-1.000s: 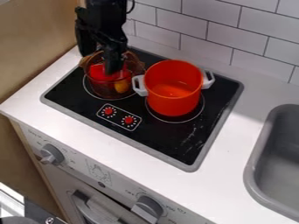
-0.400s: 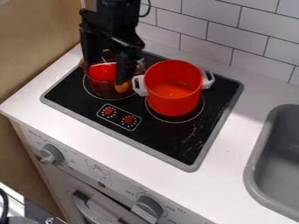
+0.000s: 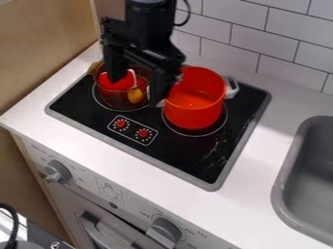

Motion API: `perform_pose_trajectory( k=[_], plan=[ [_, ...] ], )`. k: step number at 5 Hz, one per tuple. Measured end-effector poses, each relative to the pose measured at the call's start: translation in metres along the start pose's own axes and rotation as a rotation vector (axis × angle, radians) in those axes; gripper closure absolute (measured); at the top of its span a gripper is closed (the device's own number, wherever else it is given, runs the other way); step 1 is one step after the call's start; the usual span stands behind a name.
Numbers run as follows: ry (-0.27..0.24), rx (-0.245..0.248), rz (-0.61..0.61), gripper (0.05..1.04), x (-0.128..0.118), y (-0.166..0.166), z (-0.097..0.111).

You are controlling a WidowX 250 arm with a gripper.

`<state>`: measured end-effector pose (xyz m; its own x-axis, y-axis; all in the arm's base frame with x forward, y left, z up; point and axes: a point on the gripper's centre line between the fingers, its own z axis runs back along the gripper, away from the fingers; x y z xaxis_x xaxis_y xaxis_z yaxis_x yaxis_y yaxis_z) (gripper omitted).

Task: Moved a red item to the left side side of the burner into the copper pot

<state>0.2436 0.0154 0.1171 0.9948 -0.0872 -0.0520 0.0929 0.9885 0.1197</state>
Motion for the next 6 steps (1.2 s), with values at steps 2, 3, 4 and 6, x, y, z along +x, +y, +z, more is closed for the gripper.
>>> perform_pose_trajectory(
  k=[2,3,4,6],
  plan=[
    [-0.088,-0.108,0.016,0.084,0.005,-0.019,0.018],
    [-0.192,-0.188,-0.006,0.084,0.008,-0.02,0.023],
    [-0.211,-0.192,0.018,0.083,0.01,-0.019,0.023],
    [-0.169,-0.13,-0.006,0.083,0.002,0.003,0.019]
  ],
)
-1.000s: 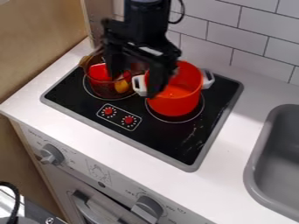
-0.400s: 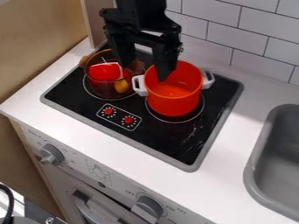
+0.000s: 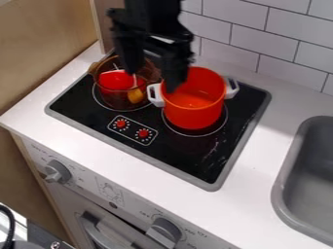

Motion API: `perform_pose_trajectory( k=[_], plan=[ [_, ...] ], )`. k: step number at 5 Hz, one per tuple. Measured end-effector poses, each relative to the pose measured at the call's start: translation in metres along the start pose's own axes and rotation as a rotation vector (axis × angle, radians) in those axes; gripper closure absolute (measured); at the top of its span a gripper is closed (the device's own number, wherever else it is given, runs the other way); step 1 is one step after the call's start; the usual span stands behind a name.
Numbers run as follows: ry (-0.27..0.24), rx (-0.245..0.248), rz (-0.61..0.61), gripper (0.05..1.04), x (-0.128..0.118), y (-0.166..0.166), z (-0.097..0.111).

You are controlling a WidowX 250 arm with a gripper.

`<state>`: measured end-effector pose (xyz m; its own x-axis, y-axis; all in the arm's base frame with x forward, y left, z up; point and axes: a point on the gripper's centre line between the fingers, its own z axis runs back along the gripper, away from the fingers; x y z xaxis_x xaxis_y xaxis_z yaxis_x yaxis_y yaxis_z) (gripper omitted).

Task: Moved a red item to the left side side of the burner into the copper pot

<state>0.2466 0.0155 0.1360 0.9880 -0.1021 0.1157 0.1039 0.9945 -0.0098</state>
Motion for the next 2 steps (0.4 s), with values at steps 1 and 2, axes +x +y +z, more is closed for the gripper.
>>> perform_pose_trajectory(
  k=[1,2],
  plan=[
    [0.038,0.05,-0.013,0.084,-0.01,0.019,-0.001],
    [0.047,0.081,-0.019,0.083,-0.017,0.029,-0.001]
  ],
)
